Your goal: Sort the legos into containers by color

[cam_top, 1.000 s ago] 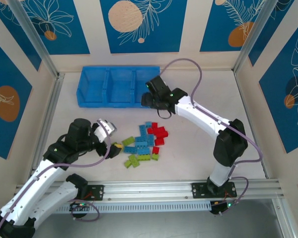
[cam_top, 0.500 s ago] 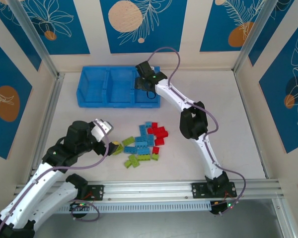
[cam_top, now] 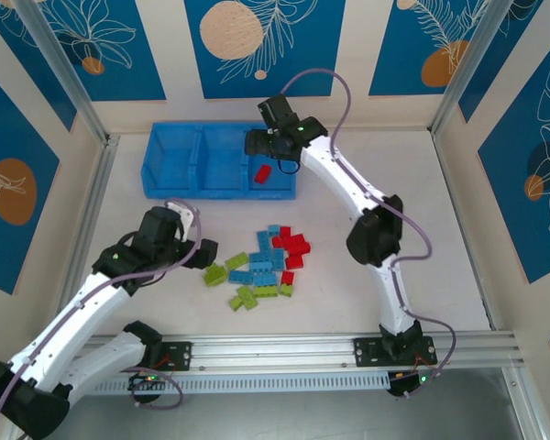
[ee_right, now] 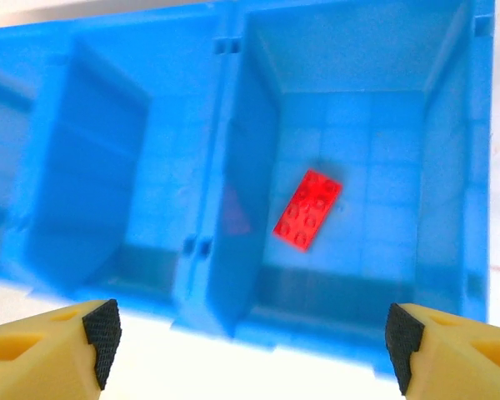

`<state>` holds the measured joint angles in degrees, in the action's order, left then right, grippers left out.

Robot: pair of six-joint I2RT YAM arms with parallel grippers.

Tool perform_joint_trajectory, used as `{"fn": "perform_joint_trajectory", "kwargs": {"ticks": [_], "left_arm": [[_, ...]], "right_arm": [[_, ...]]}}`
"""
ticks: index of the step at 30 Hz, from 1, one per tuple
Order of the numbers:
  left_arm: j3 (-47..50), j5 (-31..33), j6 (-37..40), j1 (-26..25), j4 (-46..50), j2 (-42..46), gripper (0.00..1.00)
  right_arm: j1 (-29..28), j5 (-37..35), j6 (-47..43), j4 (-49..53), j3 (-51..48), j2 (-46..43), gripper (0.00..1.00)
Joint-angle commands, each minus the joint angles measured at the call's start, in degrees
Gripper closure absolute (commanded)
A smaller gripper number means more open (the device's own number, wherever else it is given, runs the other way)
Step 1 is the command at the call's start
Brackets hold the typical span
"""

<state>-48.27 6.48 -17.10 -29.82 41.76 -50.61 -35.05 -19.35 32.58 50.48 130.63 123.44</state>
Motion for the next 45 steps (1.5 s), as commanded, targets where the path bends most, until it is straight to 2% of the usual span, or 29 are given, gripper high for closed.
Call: {"fn": "perform_joint_trajectory", "kwargs": {"ticks": [1, 4, 8, 16, 20, 24, 29, 35, 45], "left_arm": [[0.54, 1.41, -25.97, -0.18, 7.23, -2.36, 0.05], [5.91, -2.8, -36.67, -0.5, 2.26, -2.59, 0.06], [10.53, -5.28, -45.82, -1.04, -2.57, -3.88, 0.12], [7.48, -9.55, -40.72, -1.98, -6.27, -17.34, 0.01], [6.08, -6.99, -40.91, -2.56, -3.97, -21.21, 0.0], [7.08, -9.6, -38.62, -3.11, -7.78, -23.85, 0.01], [6.17, -8.88, -37.87, -3.48, -6.6, -27.31, 0.15], [5.32, -7.02, -38.87, -3.46, -3.72, -24.09, 0.38], [-1.23, -1.47, -37.55, -3.33, 4.08, -14.13, 0.53]], "right_arm": [[-4.51, 5.04, -1.87, 1.48, -11.09, -14.55, 0.13], [-7.39, 8.31, -0.83, -2.74, -23.58, -22.75, 0.11], [-9.89, 8.17, 1.97, -3.51, -31.77, -27.87, 0.1], [-11.59, 3.47, 7.1, -1.34, -40.29, -33.61, 0.09], [-12.45, 3.45, 9.58, -2.86, -45.88, -37.91, 0.09], [-12.53, 2.34, 9.43, -3.06, -47.86, -40.38, 0.09], [-12.59, 1.38, 9.0, -3.5, -49.5, -42.69, 0.08], [-12.59, 1.64, 8.34, -4.75, -50.11, -43.48, 0.08], [-13.68, 1.83, 10.77, -6.92, -55.75, -48.34, 0.08]]}}
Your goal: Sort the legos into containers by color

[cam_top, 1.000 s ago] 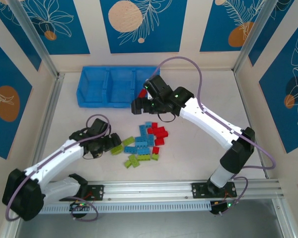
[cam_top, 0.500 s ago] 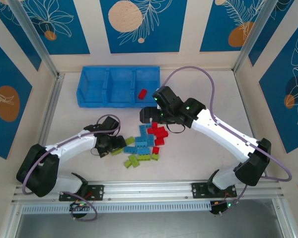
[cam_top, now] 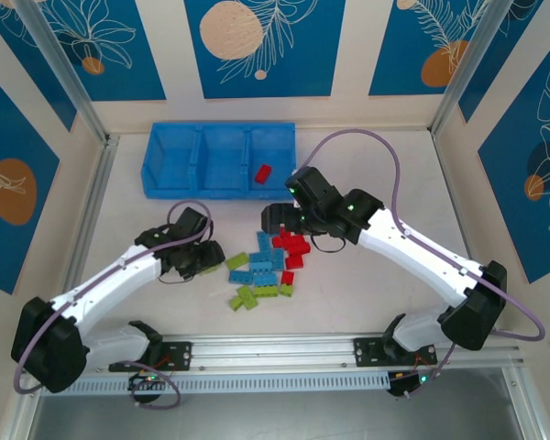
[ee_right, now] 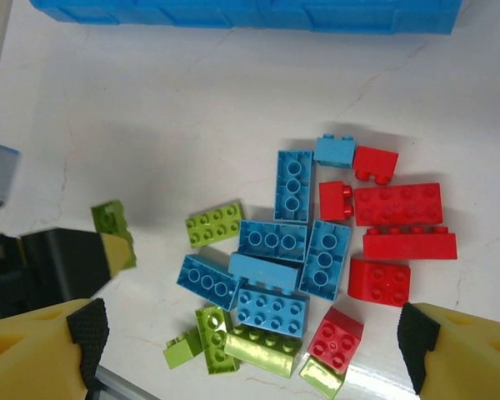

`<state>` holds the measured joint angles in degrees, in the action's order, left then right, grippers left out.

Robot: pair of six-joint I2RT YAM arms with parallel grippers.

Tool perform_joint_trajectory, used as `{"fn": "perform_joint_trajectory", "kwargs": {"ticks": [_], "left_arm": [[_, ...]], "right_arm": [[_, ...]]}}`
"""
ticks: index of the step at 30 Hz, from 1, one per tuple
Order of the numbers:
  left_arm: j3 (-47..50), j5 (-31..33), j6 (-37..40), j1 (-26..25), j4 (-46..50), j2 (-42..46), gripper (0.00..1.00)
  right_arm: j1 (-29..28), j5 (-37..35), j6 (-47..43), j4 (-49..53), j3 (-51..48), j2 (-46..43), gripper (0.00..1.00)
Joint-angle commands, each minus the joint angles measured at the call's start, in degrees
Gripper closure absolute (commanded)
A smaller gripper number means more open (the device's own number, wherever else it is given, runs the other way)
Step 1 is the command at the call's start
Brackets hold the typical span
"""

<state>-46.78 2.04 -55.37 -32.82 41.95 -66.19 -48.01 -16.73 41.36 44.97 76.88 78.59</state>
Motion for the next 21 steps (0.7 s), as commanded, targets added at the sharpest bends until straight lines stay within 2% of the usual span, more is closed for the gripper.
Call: {"fn": "perform_joint_trajectory", "kwargs": {"ticks": [1, 4, 7, 9, 11, 13, 15, 16, 18, 20, 21], "left_arm": [[-3.66, 2.48, 1.27, 0.03, 3.48, 1.75, 0.53], [-7.55, -1.97, 2.11, 2.02, 2.89, 1.25, 0.54], [-13.08, -3.14, 2.66, 6.31, 3.56, 0.31, 0.55], [-16.02, -9.9, 1.06, 11.06, 2.01, -1.19, 0.56], [-18.39, -21.86, -3.21, 14.16, -1.01, -3.51, 0.57], [-19.86, -29.59, -8.63, 13.99, -3.98, -4.96, 0.57], [-20.04, -33.07, -12.98, 12.92, -7.71, -4.51, 0.57], [-20.75, -32.14, -11.73, 12.24, -8.41, -3.69, 0.55], [-25.95, -24.57, 1.75, 9.57, -3.06, -2.81, 0.54], [-30.15, -14.83, 23.68, 5.36, 2.81, -2.55, 0.55], [-29.64, -13.56, 30.53, 5.14, 3.59, -2.18, 0.59]], "right_arm": [[-0.9, -0.83, 2.67, -2.51, -3.17, -4.39, 0.08], [-1.3, 0.58, 2.39, -6.66, -6.91, -5.46, 0.08], [-1.3, 1.82, 3.97, -7.84, -8.97, -6.0, 0.07], [-1.45, 4.41, 4.28, -12.29, -12.13, -7.74, 0.06], [-1.65, 11.15, 2.67, -24.32, -17.49, -9.91, 0.03], [-1.27, 17.27, -1.11, -39.21, -23.62, -11.21, 0.0], [-0.38, 22.21, -6.1, -51.88, -28.01, -11.22, 0.01], [1.07, 22.45, -6.08, -55.23, -28.86, -10.77, 0.01], [6.85, 26.04, -0.74, -53.97, -26.47, -8.97, 0.01], [14.14, 34.57, 5.49, -52.59, -24.65, -7.52, 0.01], [16.91, 37.34, 7.88, -52.57, -24.74, -7.32, 0.0]]}}
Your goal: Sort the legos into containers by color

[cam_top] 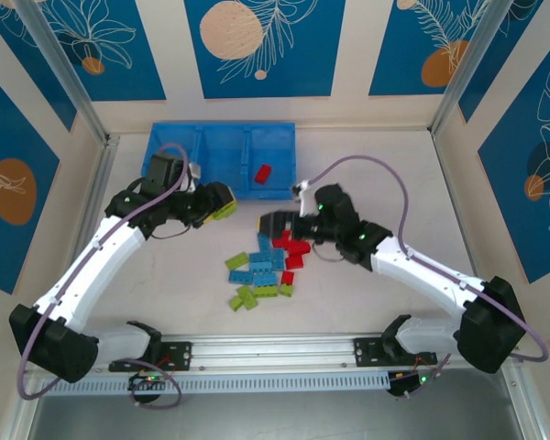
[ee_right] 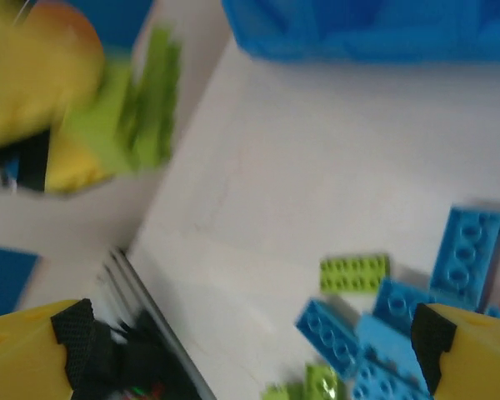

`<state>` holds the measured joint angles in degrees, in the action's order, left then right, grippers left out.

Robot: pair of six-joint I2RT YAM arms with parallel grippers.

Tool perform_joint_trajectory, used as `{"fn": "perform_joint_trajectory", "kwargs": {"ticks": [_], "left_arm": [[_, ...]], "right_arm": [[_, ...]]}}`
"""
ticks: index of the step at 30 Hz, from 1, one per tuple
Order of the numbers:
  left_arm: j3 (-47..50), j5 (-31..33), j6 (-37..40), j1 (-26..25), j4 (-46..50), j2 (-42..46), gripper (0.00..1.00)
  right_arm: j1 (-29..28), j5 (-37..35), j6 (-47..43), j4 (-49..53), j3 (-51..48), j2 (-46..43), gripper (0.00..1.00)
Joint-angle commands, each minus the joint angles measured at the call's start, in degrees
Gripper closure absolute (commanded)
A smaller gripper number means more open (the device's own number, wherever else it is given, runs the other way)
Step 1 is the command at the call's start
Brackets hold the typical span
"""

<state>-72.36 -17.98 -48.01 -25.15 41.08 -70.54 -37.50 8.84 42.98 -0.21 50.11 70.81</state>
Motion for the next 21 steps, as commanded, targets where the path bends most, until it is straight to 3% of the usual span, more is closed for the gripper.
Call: {"fn": "perform_joint_trajectory", "kwargs": {"ticks": [1, 3, 7, 11, 16, 21], "left_arm": [[-2.22, 5.4, 30.79, -2.45, 3.72, 3.01, 0.67], [3.05, -0.49, 43.73, -2.4, 0.93, 5.42, 0.68], [12.07, -14.03, 60.27, -3.51, -6.11, 9.96, 0.66], [14.06, -13.89, 68.2, -4.99, -8.86, 11.93, 0.64], [13.29, -13.48, 72.34, -7.21, -8.76, 12.56, 0.64], [12.02, -10.12, 74.3, -11.34, -7.59, 11.49, 0.65]], "right_arm": [[9.31, 14.47, 7.91, -5.83, 2.52, 0.55, 0.0], [11.73, 17.96, 4.7, 2.8, 5.72, 0.9, 0.0], [8.98, 21.08, -5.94, 21.92, 14.23, 1.39, 0.0], [7.49, 28.31, -3.17, 18.66, 11.41, -0.93, 0.0], [3.07, 27.4, -7.03, 24.51, 14.39, 1.82, 0.01], [0.58, 28.69, -5.62, 21.57, 16.01, 6.96, 0.11]]}}
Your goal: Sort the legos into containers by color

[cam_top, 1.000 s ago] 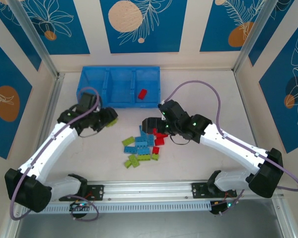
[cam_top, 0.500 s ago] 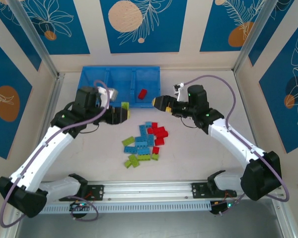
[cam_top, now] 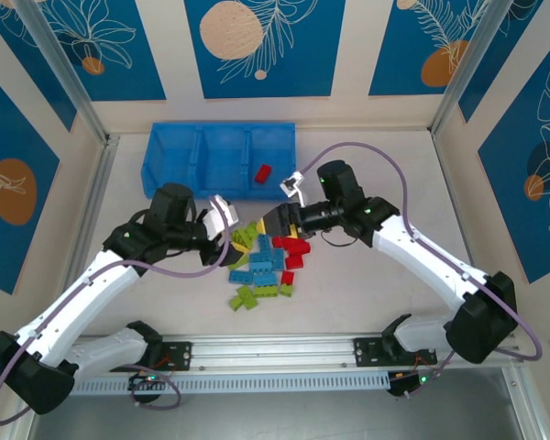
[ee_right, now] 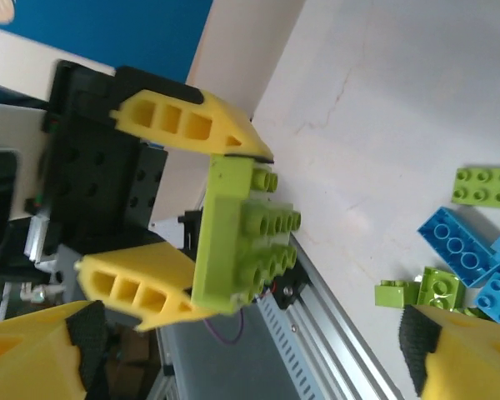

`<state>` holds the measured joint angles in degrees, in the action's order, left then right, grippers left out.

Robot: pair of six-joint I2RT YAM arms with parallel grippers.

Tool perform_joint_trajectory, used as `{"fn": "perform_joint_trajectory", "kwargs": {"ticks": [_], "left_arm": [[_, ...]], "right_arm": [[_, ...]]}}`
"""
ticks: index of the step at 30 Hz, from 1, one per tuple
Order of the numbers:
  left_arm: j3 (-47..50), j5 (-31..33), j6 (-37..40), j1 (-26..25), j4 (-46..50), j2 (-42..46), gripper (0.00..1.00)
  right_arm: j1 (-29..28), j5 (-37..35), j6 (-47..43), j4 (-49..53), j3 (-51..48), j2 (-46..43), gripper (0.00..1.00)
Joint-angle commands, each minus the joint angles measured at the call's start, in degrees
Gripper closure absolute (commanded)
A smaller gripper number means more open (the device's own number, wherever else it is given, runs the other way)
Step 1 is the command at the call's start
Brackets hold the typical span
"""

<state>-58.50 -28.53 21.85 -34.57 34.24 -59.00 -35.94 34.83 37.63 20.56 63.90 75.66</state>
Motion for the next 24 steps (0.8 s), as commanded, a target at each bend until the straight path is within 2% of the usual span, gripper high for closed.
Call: {"fn": "perform_joint_trajectory", "kwargs": {"ticks": [1, 3, 4, 6, 8, 9, 10, 13, 15, 17, 20, 24], "left_arm": [[-1.88, 1.36, 4.53, -2.54, -0.9, -0.22, 0.65], [-2.05, 2.79, 4.32, -3.2, -1.5, -0.43, 0.65], [-2.23, 3.69, 4.18, -3.49, -1.84, -0.53, 0.65], [-2.44, 5.86, 3.72, -3.88, -2.54, -0.61, 0.66], [-2.58, 8.65, 3.19, -4.09, -3.28, -0.52, 0.67], [-2.51, 10.33, 2.5, -4.12, -3.91, -0.43, 0.68], [-2.58, 12.66, 1.5, -4.06, -5.0, -0.25, 0.68], [-2.11, 20.72, -4.05, -3.35, -11.11, 0.46, 0.67], [-3.26, 28.01, -11.08, -0.64, -14.85, -1.09, 0.67], [-8.05, 34.54, -20.98, 5.59, -14.04, -6.25, 0.68], [-17.18, 35.57, -37.58, 17.92, -8.22, -17.04, 0.68], [-29.11, 36.3, -44.59, 26.18, -4.96, -31.76, 0.69]], "right_arm": [[-1.53, 2.74, -0.18, 0.63, 3.16, 3.59, 0.14], [-2.45, 2.83, -0.15, 0.98, 4.71, 6.02, 0.26], [-2.65, 2.82, 0.29, 0.6, 5.08, 6.95, 0.36], [-2.51, 2.33, 1.27, -0.55, 5.11, 7.95, 0.59], [-1.74, 0.74, 2.75, -1.49, 4.85, 7.74, 0.89], [-0.88, 0.24, 3.93, -2.52, 4.26, 7.31, 0.96], [0.54, -0.12, 5.92, -4.18, 3.22, 6.45, 1.0], [5.93, -3.37, 11.89, -8.66, -2.24, 2.87, 1.0], [8.16, -9.73, 11.14, -4.92, -3.51, 0.93, 1.0], [8.19, -15.9, 8.59, -0.19, -3.08, -0.52, 1.0], [8.09, -17.79, 8.64, -0.49, -4.42, -2.3, 1.0], [7.64, -19.55, 7.84, 0.6, -5.25, -3.92, 1.0]]}}
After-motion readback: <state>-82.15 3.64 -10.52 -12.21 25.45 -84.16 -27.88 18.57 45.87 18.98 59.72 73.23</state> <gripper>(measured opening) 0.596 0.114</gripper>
